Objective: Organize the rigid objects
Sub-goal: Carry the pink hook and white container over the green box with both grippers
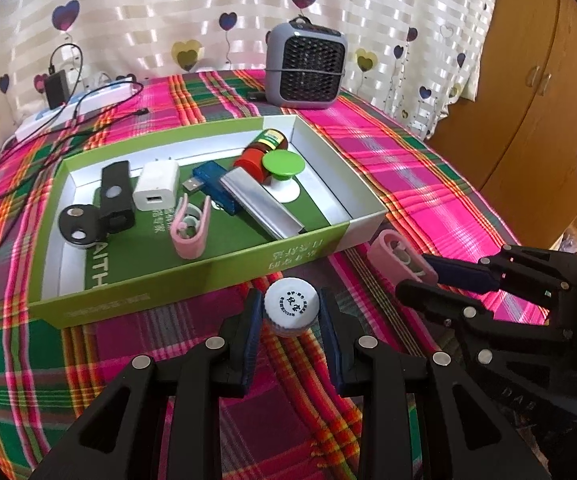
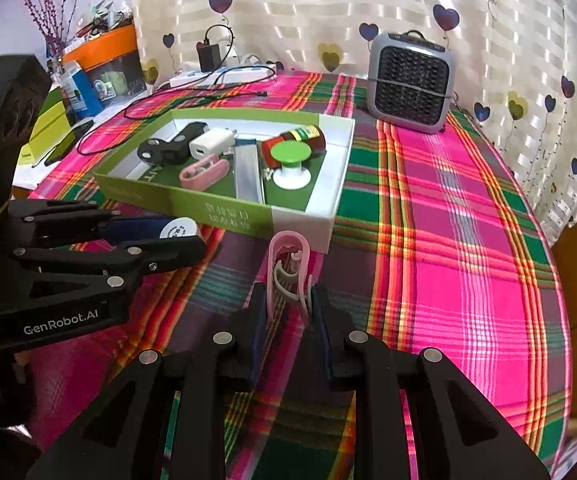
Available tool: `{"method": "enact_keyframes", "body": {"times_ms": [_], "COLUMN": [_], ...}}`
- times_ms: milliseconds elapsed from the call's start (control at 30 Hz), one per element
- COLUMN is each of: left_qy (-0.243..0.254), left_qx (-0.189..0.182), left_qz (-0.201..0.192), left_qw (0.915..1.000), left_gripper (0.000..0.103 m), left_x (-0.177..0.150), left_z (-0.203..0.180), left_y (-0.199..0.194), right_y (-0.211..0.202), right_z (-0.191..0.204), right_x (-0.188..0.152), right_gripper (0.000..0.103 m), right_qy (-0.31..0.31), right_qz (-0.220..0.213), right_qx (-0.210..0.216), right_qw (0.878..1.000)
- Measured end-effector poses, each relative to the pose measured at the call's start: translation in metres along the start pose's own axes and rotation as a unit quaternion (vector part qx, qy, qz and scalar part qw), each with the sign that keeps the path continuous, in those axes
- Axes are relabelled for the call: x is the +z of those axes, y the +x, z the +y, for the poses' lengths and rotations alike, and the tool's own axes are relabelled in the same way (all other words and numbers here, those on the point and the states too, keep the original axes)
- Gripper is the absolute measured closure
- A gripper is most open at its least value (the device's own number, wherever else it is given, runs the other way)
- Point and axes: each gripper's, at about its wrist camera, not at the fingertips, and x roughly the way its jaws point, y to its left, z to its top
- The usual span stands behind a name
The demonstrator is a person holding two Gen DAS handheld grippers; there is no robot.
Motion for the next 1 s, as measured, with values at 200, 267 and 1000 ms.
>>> {"method": "enact_keyframes", "body": {"times_ms": [200,267,1000], "left_qy": [-0.003,-0.003,-0.027], "left_qx": [0.002,0.005,0.031], "left_qz": [-0.012,-0.014,-0.028], "left_qw": [0.9999,0.9999,0.9988], "left_gripper": [0.076,0.076,0.076], "left_x": [0.001,0.001,0.013], "left_z": [0.006,0.007,0.048], "left_y": [-0.013,-0.015,-0.034], "right_y": [-0.006,-0.006,0.005], "right_z": [0.001,0.003,0.012], "right_x": [0.006,0.008,0.060], "right_gripper": [0.080,0.080,0.080], "right_qy": [0.002,0.000,-0.002], "right_qz": [-0.009,-0.010,-0.019], "right_qx": [-0.001,0.000,0.047], "right_qw": [1.000,1.000,0.999]}}
